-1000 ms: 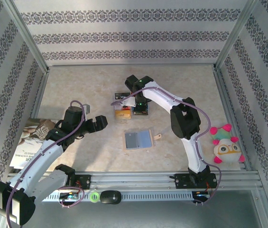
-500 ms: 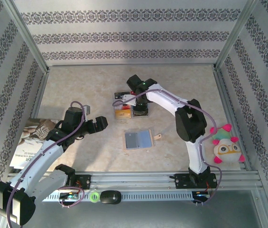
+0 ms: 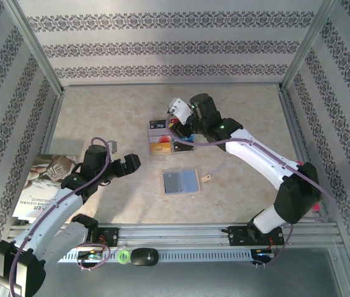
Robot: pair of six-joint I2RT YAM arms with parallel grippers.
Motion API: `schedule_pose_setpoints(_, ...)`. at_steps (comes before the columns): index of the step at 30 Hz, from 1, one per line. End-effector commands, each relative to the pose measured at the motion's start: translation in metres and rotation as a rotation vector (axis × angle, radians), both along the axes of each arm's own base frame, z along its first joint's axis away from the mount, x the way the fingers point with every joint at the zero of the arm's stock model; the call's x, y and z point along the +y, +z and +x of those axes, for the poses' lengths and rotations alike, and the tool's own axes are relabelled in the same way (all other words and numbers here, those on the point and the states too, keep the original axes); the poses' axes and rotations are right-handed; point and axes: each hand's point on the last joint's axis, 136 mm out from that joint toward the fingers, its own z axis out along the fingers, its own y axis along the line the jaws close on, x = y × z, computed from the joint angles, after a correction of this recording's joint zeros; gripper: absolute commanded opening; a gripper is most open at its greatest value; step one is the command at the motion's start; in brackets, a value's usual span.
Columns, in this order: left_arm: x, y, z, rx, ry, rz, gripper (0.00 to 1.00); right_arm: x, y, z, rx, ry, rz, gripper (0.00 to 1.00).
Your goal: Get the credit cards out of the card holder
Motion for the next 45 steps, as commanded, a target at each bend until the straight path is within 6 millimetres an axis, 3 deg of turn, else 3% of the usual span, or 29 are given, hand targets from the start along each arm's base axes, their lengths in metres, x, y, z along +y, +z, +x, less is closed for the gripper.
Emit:
schedule_pose_setpoints(1,-0.004,0.010,0.007,-0.049,0.000,-0.058,1.00,0.018,0.026,-0.006,0.116,-0.036,0.340,0.59)
schedule_pose_setpoints(5,-0.010,0.001,0.002,-0.034,-0.022,-0.087,1.00,0.010,0.009,-0.027,0.271,-0.125,0.443,0.46)
schedule_pose_setpoints(8,-0.020,-0.008,-0.003,-0.026,-0.046,-0.110,1.00,-0.007,-0.014,-0.044,0.274,-0.233,0.485,0.49)
schedule_pose_setpoints(11,-0.035,-0.020,-0.009,-0.010,-0.083,-0.081,1.00,-0.027,-0.054,-0.057,0.401,-0.341,0.504,0.50)
schedule_pose_setpoints(16,-0.053,-0.044,-0.019,0.033,-0.134,-0.006,0.95,-0.025,-0.120,-0.110,0.650,-0.309,0.319,0.47)
schedule_pose_setpoints(19,-0.044,-0.055,-0.020,0.052,-0.089,0.032,0.93,-0.020,-0.147,-0.141,0.669,-0.260,0.153,0.53)
schedule_pose_setpoints(23,-0.027,-0.064,-0.024,0.063,-0.019,0.071,0.94,-0.008,-0.176,-0.162,0.656,-0.214,-0.095,0.54)
schedule_pose_setpoints(33,-0.017,-0.066,-0.034,0.079,0.006,0.083,0.96,0.024,-0.197,-0.167,0.501,-0.115,-0.368,0.53)
schedule_pose_setpoints(41,-0.018,-0.064,-0.034,0.073,-0.005,0.082,0.96,0.027,-0.218,-0.172,0.505,-0.093,-0.461,0.52)
schedule_pose_setpoints(45,-0.019,-0.061,-0.034,0.065,-0.012,0.077,0.96,0.028,-0.231,-0.176,0.534,-0.086,-0.479,0.46)
